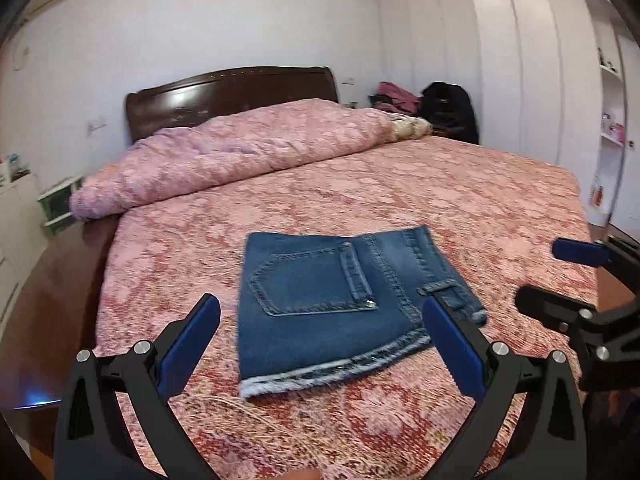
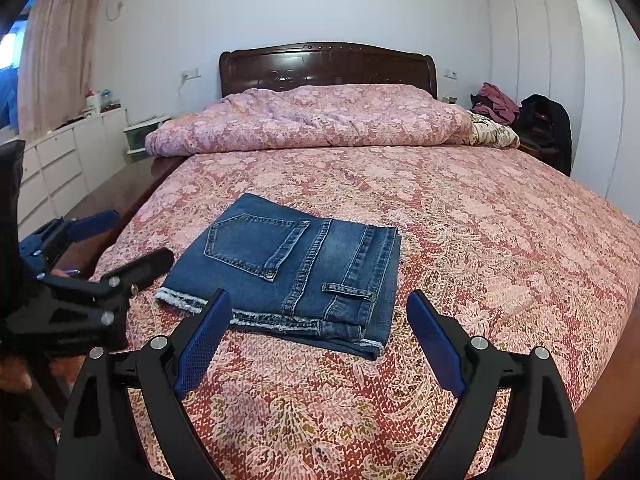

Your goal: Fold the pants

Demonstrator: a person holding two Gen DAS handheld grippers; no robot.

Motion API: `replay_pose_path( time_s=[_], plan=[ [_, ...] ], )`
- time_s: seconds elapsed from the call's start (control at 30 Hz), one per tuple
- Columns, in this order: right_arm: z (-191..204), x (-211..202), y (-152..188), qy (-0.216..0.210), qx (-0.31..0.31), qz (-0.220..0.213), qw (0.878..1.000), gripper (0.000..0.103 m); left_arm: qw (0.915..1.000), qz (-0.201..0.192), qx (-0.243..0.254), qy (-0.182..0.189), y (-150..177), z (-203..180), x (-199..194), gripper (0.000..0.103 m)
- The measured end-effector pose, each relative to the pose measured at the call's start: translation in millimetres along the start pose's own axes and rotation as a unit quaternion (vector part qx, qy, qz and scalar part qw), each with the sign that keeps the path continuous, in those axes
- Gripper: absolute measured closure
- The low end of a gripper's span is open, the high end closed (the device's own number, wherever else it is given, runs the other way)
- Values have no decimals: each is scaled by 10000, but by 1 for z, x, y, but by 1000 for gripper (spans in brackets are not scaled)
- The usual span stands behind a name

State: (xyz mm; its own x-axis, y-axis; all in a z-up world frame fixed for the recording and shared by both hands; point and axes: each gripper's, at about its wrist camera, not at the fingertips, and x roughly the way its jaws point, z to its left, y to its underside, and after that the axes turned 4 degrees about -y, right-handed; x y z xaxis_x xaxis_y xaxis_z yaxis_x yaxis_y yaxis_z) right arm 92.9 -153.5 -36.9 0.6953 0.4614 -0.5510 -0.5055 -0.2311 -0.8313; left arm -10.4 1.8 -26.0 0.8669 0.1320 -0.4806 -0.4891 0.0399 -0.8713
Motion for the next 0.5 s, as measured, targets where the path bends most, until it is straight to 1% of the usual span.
replay_pose_path(
  time_s=[0.07,0.23,0.27,0.33,0.37,0.4,0.43,0.47,0.5],
  plan=[
    [1,0,0,10,-21,12,10000,15,9999,53,-12,105,1,0,0,2],
    [0,1,0,13,14,25,10000,15,9999,-16,-100,4,2,2,-1,2],
    [0,1,-1,23,17,17,10000,15,9999,-46,-104,78,3,3,0,2],
    [-1,0,-1,30,19,-12,10000,15,9983,-62,-92,564,4,6,4,2],
    [-1,0,-1,28,38,-18,10000,15,9959,-70,-214,876,5,9,5,2],
    [-1,-1,-1,32,46,-25,10000,15,9927,-60,-437,1122,6,14,6,2],
    [-1,-1,-1,43,47,-38,10000,15,9931,-63,-505,1060,6,16,7,2],
    [-2,-2,-1,50,61,-57,10000,15,9948,-101,-372,945,6,14,7,2],
    [-3,-2,-1,49,86,-67,9999,15,9947,-137,-211,1002,6,13,7,2]
  ],
)
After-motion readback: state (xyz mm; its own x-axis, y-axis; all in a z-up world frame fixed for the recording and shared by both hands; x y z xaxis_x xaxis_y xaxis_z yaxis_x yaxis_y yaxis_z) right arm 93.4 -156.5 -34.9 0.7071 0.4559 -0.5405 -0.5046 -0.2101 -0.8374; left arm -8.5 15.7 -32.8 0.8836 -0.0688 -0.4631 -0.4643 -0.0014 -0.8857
